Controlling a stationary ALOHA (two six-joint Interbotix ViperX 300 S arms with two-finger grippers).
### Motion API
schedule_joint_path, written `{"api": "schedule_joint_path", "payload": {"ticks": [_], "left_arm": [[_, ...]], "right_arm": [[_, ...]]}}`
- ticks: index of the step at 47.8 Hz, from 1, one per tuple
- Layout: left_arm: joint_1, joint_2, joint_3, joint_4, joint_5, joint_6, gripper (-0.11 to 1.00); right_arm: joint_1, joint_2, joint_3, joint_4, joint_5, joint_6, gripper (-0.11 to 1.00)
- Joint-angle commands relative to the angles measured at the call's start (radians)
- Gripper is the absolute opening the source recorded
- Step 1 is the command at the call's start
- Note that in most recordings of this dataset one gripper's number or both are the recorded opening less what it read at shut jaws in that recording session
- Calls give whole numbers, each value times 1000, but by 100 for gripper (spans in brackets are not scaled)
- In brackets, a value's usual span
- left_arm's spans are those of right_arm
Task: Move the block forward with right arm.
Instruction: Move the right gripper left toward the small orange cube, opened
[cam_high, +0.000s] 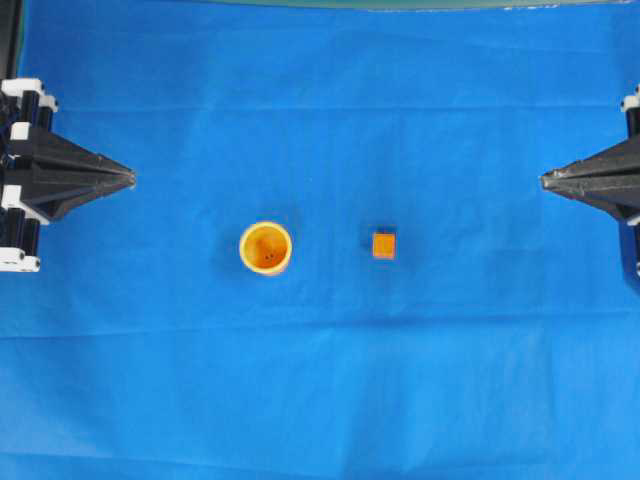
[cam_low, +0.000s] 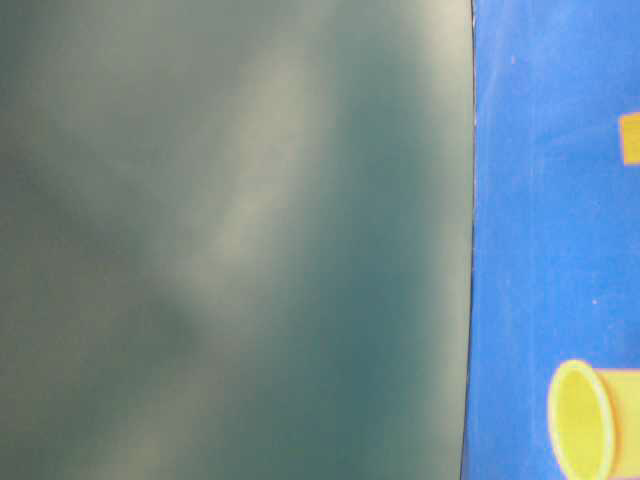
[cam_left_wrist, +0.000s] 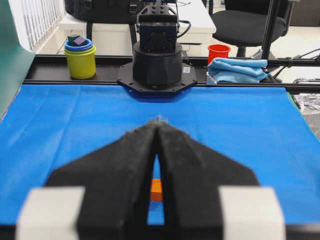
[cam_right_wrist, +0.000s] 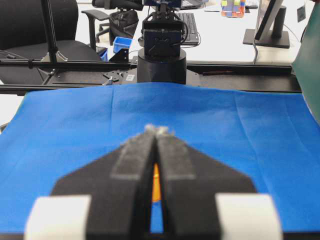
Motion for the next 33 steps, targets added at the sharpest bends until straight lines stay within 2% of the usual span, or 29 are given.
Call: {"api": "schedule_joint_path", "payload": {"ticks": [1, 6, 16, 24, 29, 33], "left_arm": [[3, 6, -37, 11, 5, 5, 0], [3, 6, -57, 11, 29, 6, 0], [3, 12, -60, 11, 71, 3, 0], [3, 14, -61, 11, 75, 3, 0], [3, 14, -63, 11, 75, 3, 0], [3, 14, -66, 11, 75, 2, 0]], "right_arm": [[6, 2, -23, 2, -6, 8, 0], [6, 6, -66, 2, 54, 9, 0], [6, 38, -146, 11, 268, 26, 0], [-3, 106, -207, 15, 410, 104, 0], [-12, 183, -242, 12, 489, 158, 0], [-12, 265, -284, 9, 546, 173, 0]]}}
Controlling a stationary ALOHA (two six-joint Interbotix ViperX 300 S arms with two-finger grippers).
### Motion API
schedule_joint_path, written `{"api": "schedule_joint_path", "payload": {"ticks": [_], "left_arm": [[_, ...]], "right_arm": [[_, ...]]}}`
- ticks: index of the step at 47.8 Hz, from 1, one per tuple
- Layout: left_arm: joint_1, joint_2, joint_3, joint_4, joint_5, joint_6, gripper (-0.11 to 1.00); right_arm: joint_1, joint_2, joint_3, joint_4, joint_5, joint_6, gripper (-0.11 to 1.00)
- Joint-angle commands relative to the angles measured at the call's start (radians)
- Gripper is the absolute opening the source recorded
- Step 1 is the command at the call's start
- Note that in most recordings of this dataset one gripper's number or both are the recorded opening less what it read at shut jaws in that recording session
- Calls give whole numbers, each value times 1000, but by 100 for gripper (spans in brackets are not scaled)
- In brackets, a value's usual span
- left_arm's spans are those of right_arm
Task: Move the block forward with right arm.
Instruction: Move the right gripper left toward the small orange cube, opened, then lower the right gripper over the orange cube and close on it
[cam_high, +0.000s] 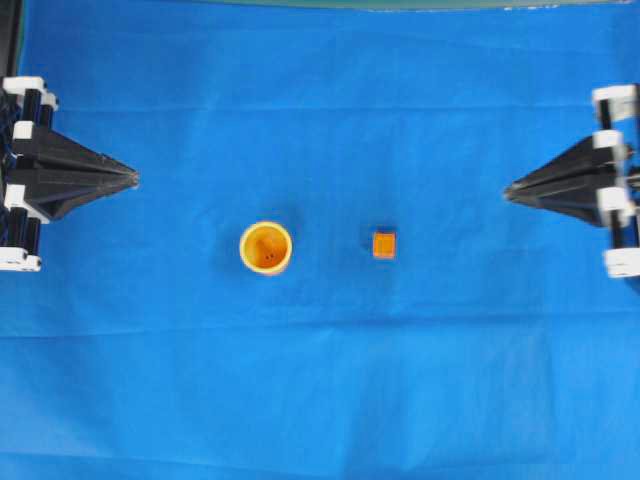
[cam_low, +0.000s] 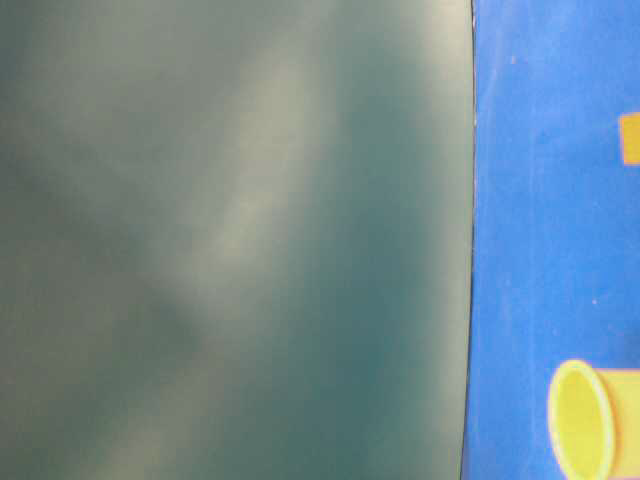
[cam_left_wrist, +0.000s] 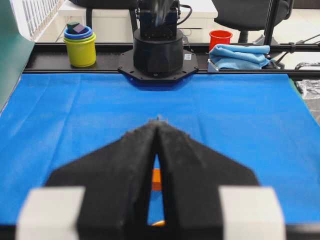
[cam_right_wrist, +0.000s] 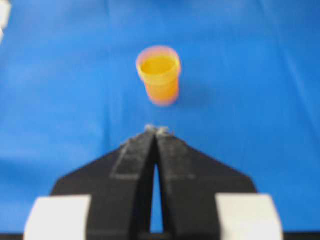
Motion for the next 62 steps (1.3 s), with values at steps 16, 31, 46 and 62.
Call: {"api": "schedule_joint_path", "payload": {"ticks": [16, 31, 46, 62], "left_arm": [[2, 3, -40, 2, -5, -5, 0], [3, 2, -41, 3, 12, 0, 0], [2, 2, -55, 3, 14, -2, 0], [2, 2, -64, 3, 12, 0, 0]], "right_arm": [[-5, 347, -242, -2, 196, 2, 0], [-5, 529, -387, -20, 325, -25, 11], [-5, 647, -416, -25, 347, -84, 52], [-5, 790, -422, -25, 316, -158, 52]]}}
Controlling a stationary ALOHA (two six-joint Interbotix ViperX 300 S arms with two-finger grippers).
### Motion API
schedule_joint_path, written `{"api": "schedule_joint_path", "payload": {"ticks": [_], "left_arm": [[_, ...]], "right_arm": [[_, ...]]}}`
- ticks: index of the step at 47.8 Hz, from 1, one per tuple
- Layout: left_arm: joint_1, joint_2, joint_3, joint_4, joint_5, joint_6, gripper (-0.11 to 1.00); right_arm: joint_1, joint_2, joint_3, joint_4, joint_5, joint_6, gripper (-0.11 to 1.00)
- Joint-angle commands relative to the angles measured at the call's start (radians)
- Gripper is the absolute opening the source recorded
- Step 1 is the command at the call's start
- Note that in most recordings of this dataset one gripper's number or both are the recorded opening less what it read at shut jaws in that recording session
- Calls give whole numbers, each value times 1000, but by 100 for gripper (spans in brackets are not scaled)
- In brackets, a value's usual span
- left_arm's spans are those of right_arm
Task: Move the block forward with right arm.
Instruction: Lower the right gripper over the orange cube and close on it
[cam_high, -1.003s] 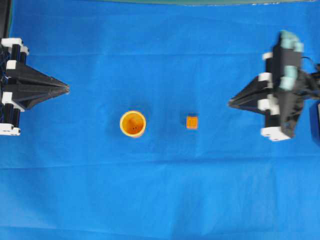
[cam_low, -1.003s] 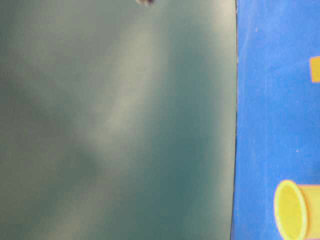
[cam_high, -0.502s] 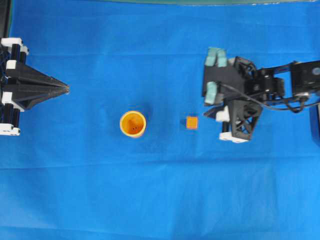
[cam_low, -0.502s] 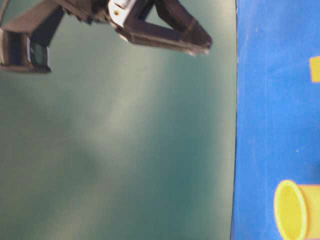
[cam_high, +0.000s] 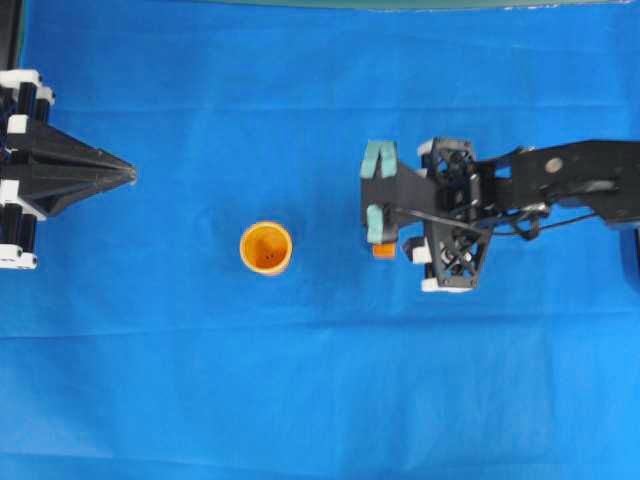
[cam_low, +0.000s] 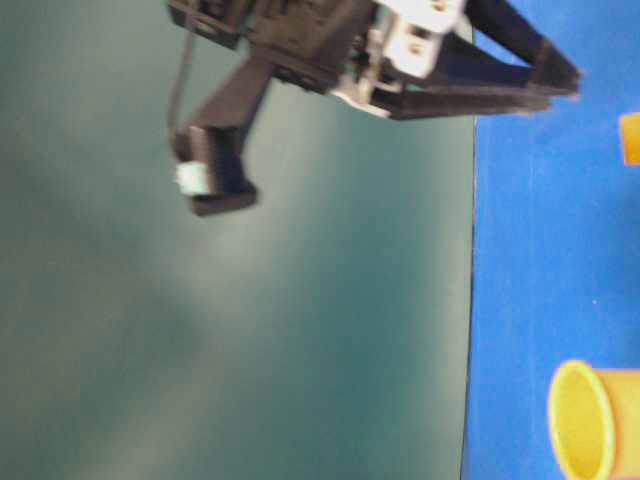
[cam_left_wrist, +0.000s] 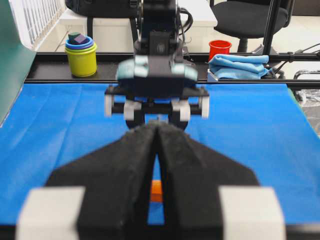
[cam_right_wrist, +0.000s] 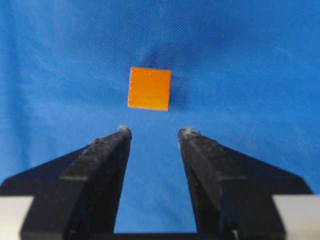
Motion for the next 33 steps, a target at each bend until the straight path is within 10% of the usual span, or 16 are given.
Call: {"api": "schedule_joint_path", "payload": {"ticks": [1, 33], "left_arm": [[2, 6, -31, 3, -5, 2, 0], [2, 5, -40, 3, 0, 2, 0]], "right_arm": [[-3, 14, -29, -2, -23, -5, 52], [-2, 115, -74, 9, -78, -6, 61]]}}
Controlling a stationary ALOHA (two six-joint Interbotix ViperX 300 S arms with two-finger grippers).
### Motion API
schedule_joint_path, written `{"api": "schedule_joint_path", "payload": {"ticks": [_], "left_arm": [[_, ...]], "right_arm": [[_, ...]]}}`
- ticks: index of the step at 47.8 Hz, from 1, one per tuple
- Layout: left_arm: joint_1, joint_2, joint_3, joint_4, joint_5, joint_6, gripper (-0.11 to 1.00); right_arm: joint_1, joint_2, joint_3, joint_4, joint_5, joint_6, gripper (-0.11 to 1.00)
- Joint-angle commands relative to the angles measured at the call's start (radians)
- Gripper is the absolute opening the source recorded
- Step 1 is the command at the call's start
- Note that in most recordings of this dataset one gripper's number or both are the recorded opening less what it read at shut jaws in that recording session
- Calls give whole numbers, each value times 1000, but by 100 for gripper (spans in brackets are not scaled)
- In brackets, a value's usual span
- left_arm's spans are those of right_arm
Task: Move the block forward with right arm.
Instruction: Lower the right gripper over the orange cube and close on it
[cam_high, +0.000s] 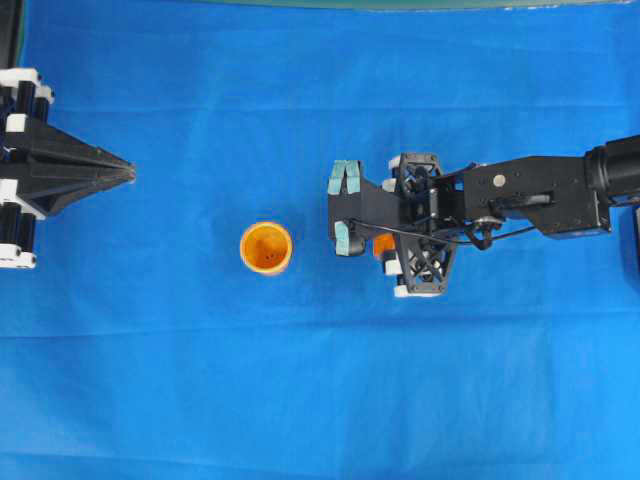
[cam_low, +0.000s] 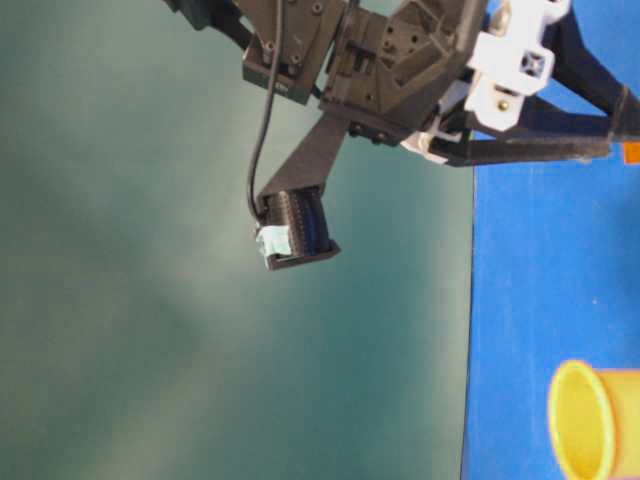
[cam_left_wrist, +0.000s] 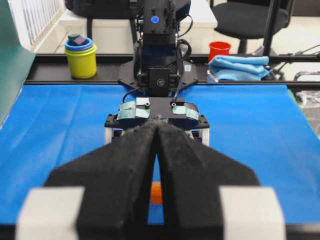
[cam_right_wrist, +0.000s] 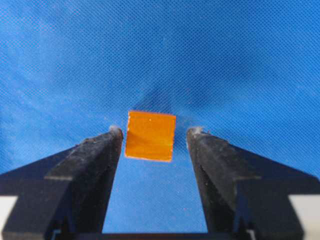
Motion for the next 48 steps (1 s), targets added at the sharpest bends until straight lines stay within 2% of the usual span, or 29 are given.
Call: {"api": "schedule_joint_path", "payload": {"ticks": [1, 23, 29, 37, 48], "left_arm": [[2, 2, -35, 3, -2, 2, 0], [2, 2, -35, 3, 20, 2, 0], [2, 0, -37, 2, 25, 2, 0], [2, -2, -35, 3, 31, 2, 0], [2, -9, -37, 3, 54, 2, 0]], "right_arm": [[0, -8, -15, 9, -12, 2, 61], [0, 14, 0, 12, -48, 2, 60], [-2, 14, 9, 14, -49, 2, 55], [-2, 12, 25, 14, -55, 2, 42], [0, -6, 28, 14, -52, 3, 41]]}}
